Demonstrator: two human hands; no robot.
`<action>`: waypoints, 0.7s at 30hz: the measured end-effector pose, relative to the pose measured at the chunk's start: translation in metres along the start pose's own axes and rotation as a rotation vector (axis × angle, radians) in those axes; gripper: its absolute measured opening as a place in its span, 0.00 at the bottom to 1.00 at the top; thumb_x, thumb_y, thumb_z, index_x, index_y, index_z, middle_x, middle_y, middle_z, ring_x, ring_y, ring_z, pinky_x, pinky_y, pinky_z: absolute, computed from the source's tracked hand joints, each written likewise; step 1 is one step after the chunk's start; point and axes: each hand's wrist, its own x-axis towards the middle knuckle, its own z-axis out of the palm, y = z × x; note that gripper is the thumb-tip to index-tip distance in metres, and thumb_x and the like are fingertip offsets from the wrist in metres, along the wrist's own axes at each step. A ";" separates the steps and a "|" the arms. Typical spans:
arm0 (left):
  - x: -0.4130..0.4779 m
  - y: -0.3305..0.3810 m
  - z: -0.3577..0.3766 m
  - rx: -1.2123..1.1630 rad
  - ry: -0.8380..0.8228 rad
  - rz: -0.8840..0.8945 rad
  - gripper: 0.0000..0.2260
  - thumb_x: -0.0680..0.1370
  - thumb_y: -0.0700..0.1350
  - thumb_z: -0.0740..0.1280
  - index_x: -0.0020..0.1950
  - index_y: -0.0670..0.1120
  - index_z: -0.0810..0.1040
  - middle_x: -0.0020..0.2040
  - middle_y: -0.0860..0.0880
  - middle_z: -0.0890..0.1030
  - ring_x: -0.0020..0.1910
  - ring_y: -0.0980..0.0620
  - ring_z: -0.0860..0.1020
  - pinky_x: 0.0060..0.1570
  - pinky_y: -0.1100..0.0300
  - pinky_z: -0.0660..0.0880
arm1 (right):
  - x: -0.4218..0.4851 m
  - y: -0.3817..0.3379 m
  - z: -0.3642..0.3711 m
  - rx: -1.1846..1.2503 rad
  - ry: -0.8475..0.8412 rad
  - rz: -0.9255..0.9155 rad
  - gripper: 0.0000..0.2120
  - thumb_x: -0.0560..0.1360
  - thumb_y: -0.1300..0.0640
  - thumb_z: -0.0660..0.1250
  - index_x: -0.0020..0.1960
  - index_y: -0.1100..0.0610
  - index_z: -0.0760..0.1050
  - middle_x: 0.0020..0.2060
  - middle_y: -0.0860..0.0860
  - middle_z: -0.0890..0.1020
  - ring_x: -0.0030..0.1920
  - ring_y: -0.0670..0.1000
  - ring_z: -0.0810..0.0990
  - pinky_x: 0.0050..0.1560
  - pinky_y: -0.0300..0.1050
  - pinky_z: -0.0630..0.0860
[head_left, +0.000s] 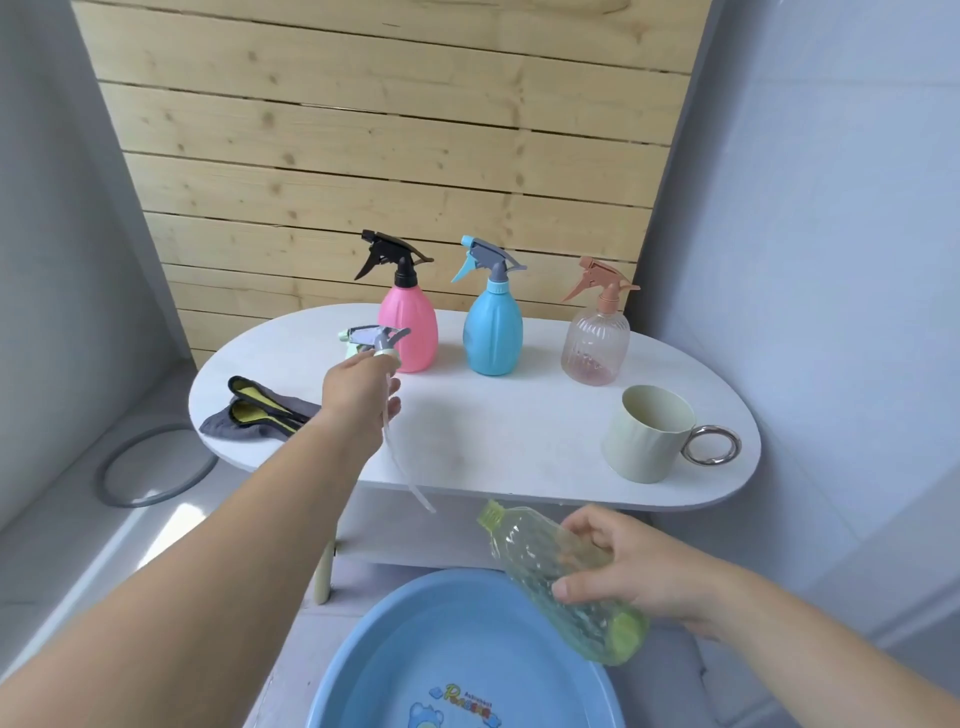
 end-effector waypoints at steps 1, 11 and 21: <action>0.003 -0.005 0.000 0.052 -0.021 0.005 0.11 0.81 0.37 0.67 0.62 0.46 0.78 0.41 0.47 0.74 0.36 0.52 0.72 0.34 0.60 0.69 | 0.000 0.000 -0.004 -0.004 0.007 0.001 0.28 0.61 0.50 0.80 0.57 0.53 0.74 0.54 0.51 0.84 0.50 0.51 0.84 0.58 0.53 0.78; 0.010 -0.045 0.009 0.706 -0.189 0.244 0.08 0.78 0.45 0.73 0.38 0.49 0.83 0.33 0.50 0.79 0.35 0.48 0.72 0.36 0.60 0.68 | 0.010 -0.005 -0.003 0.236 0.166 -0.166 0.27 0.64 0.51 0.78 0.60 0.54 0.76 0.53 0.48 0.85 0.56 0.48 0.83 0.61 0.48 0.79; 0.013 -0.041 0.009 0.857 -0.163 0.405 0.21 0.75 0.52 0.79 0.63 0.45 0.83 0.56 0.50 0.84 0.56 0.49 0.82 0.57 0.54 0.78 | 0.016 -0.003 0.000 0.277 0.181 -0.231 0.26 0.65 0.50 0.77 0.60 0.52 0.76 0.55 0.48 0.84 0.54 0.44 0.83 0.54 0.39 0.79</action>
